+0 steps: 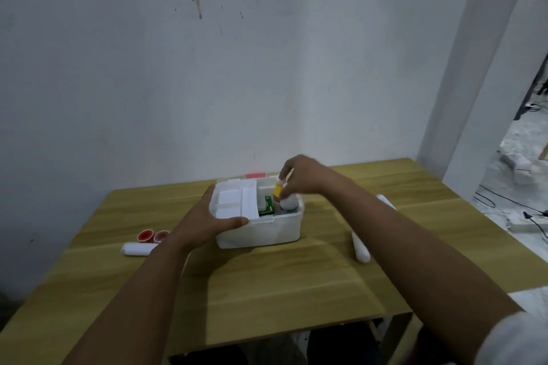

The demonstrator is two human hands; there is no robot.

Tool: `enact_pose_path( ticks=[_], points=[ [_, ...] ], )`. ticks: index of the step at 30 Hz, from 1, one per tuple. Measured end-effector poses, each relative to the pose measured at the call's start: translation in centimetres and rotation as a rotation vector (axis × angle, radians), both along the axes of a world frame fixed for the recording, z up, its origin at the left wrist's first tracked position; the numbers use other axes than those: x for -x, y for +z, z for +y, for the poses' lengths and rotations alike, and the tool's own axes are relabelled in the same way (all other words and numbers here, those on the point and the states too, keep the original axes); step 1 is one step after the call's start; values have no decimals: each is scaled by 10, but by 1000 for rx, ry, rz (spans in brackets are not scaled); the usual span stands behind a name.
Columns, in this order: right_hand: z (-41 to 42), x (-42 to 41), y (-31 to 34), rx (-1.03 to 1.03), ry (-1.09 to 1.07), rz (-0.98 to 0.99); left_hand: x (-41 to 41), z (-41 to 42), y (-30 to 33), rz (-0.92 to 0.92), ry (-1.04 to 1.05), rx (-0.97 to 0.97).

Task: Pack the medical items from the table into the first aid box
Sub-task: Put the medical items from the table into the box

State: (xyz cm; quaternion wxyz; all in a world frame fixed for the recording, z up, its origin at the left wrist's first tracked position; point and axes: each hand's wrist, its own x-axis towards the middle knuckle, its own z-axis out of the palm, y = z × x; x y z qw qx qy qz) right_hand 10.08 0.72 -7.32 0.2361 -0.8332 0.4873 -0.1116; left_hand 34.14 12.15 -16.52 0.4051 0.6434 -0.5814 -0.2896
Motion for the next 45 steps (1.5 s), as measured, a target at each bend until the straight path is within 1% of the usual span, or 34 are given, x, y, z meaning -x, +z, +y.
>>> enact_pose_path(
  ticks=[2,3,4,6,11,13,16,17,19,22,25,28,32,34,37,42,45],
  points=[
    [-15,13,7,18,-107,-180,0,0,1,0,-4,3],
    [-24,19,5,70,-174,-214,0,0,0,-5,-2,7],
    [-34,26,-1,124,-233,-200,0,0,1,-6,2,12],
    [-53,39,-21,153,-300,-103,0,0,0,-3,8,17],
    [-80,65,-87,89,-336,341,-1,0,-1,2,-3,20],
    [-82,74,-101,125,-325,419,-2,0,-2,3,-4,23],
    [-81,83,-108,338,-358,460,-2,-1,-2,-7,-5,19],
    [-82,84,-106,381,-371,460,-1,0,-1,-8,-5,18],
    [-82,82,-97,374,-384,368,0,0,-1,-7,-7,22],
    [-80,71,-69,294,-349,50,-1,-2,-2,-10,-6,12],
    [-65,51,-25,240,-244,-196,-2,-3,-4,-10,-2,3],
    [-40,29,10,233,-85,-294,-1,-2,-3,3,-5,13],
    [-8,4,24,217,89,-311,-3,-3,-4,-2,-12,5],
    [1,-4,22,178,169,-269,-4,-4,-4,-18,-15,-6],
    [6,-12,10,218,247,-94,-4,-5,-5,-48,-1,-6],
    [10,-23,-9,352,235,184,-2,-2,-3,-26,-8,3],
    [8,-26,-11,377,229,270,-2,-2,-3,-33,-7,-1]
  ],
)
